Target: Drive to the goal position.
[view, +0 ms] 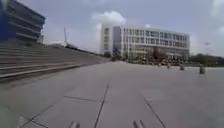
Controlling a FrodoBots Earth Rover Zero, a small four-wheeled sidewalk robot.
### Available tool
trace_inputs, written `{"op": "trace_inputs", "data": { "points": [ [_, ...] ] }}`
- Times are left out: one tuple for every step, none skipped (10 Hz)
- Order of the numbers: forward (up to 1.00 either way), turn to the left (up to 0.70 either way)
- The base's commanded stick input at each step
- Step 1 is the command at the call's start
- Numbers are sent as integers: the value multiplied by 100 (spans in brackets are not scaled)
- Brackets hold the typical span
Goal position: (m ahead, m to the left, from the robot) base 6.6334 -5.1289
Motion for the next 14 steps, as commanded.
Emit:
{"op": "trace_inputs", "data": {
  "points": [
    [85,0],
    [85,0],
    [85,0],
    [85,0],
    [85,-27],
    [85,-27],
    [85,-27],
    [85,-27],
    [85,-27],
    [85,-27],
    [85,-27],
    [85,-27],
    [85,-27],
    [85,-27]
  ]
}}
